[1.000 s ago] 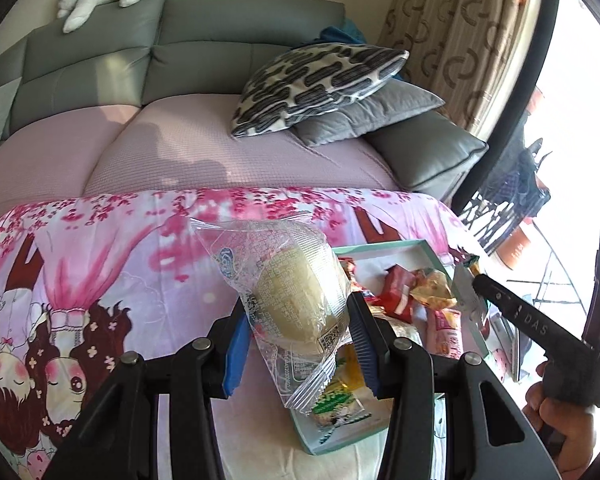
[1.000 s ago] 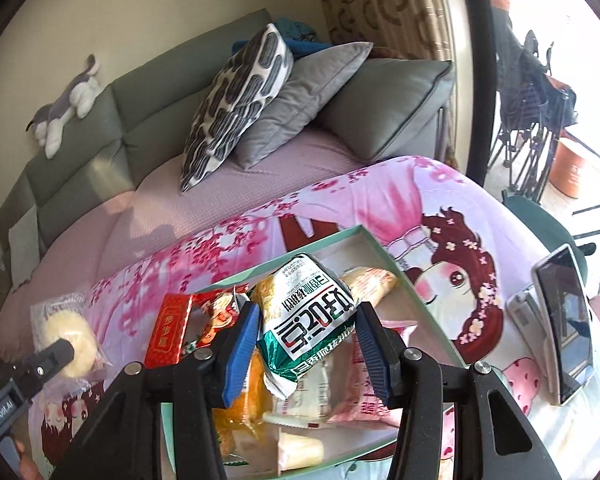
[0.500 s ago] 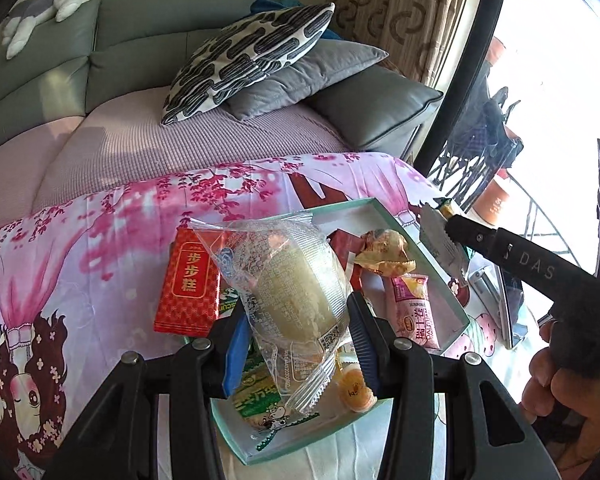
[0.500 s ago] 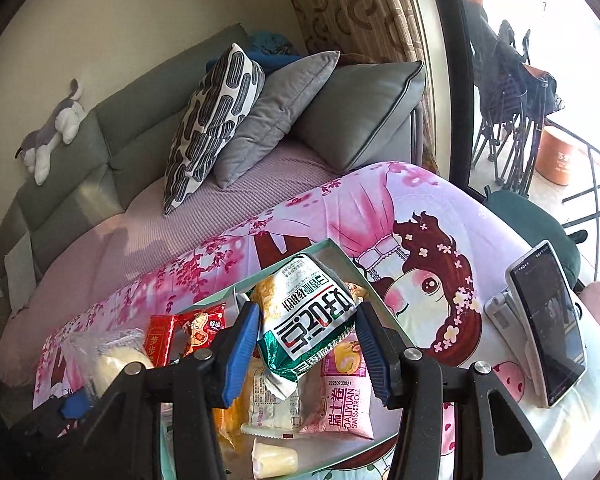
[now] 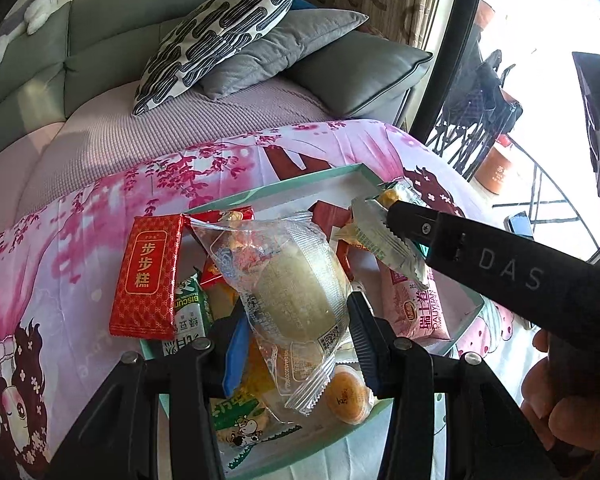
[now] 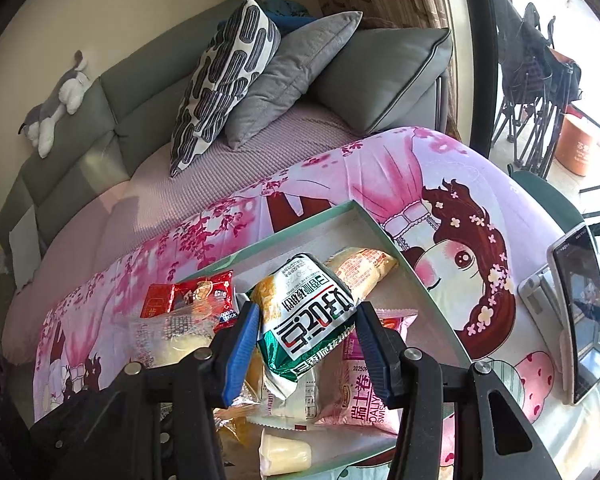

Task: Organize snacks
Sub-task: 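Carry the bun and green biscuit pack into the tray and open both tools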

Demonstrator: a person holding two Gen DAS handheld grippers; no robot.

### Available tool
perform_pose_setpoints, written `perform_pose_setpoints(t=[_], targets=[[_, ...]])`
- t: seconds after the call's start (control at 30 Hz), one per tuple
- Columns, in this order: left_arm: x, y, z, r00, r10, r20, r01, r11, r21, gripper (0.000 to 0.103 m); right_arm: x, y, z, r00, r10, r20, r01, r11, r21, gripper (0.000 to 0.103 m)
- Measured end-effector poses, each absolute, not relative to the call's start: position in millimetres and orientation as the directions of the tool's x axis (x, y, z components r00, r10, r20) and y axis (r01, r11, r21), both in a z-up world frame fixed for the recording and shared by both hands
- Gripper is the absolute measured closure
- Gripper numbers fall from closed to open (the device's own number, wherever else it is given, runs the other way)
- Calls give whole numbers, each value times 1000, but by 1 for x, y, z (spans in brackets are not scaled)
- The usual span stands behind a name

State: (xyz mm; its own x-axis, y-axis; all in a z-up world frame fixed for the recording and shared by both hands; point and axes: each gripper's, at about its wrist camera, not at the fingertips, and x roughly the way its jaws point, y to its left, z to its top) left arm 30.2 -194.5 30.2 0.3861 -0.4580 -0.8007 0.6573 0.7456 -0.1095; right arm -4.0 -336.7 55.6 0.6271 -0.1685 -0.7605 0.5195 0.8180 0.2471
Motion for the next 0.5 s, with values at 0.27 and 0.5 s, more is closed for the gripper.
perform_pose_setpoints(t=[0.27, 0.5], targets=[[32, -201, 23, 374, -453, -809, 661, 742, -110, 54, 4, -334, 46, 601, -142, -787, 511, 825, 241, 50], [35, -202, 19, 366, -453, -813, 658, 744, -119, 54, 7, -333, 40, 583, -144, -800, 518, 824, 229, 50]])
